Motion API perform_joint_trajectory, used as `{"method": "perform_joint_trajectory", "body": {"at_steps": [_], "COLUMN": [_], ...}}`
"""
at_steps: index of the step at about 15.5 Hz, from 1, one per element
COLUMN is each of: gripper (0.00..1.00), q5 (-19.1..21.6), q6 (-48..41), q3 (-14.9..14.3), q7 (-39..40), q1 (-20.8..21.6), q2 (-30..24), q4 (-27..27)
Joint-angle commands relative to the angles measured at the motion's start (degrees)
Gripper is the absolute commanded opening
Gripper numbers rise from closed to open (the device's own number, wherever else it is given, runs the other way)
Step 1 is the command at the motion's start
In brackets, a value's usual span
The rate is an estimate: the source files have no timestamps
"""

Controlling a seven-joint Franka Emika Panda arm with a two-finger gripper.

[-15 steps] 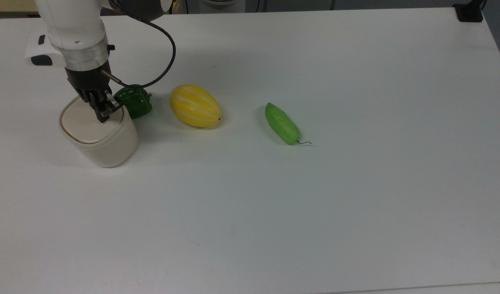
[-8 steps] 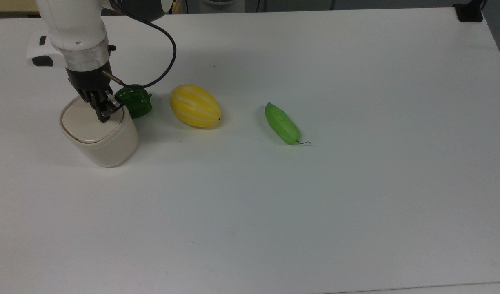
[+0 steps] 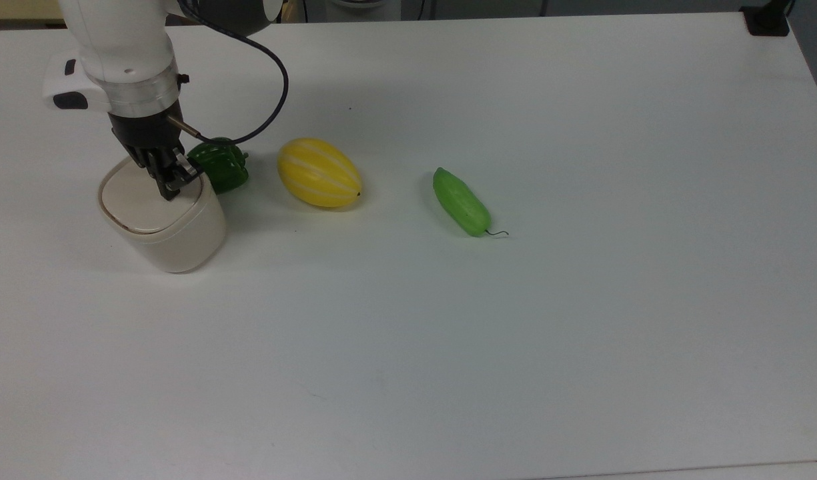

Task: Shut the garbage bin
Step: 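Press the lid down onto the bin rim with the gripper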

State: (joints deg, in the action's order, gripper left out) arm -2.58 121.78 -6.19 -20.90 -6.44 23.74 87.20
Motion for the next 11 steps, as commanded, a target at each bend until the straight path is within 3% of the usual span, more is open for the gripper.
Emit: {"method": "perform_joint_trajectory", "body": {"at_steps": [1, 9, 11], "gripper": [0.00, 0.00, 0.05], "q5": [1.18, 3.11, 3.11], "q6": [-0.92, -1.19, -1.28], "q3": [-0.49, -0.67, -0.67], "q7": [0.86, 0.86, 0.95], "q1": [0.55, -1.30, -1.30], "q2": [1.31, -2.29, -3.52], "q4": [1.05, -0.89, -0.89]}}
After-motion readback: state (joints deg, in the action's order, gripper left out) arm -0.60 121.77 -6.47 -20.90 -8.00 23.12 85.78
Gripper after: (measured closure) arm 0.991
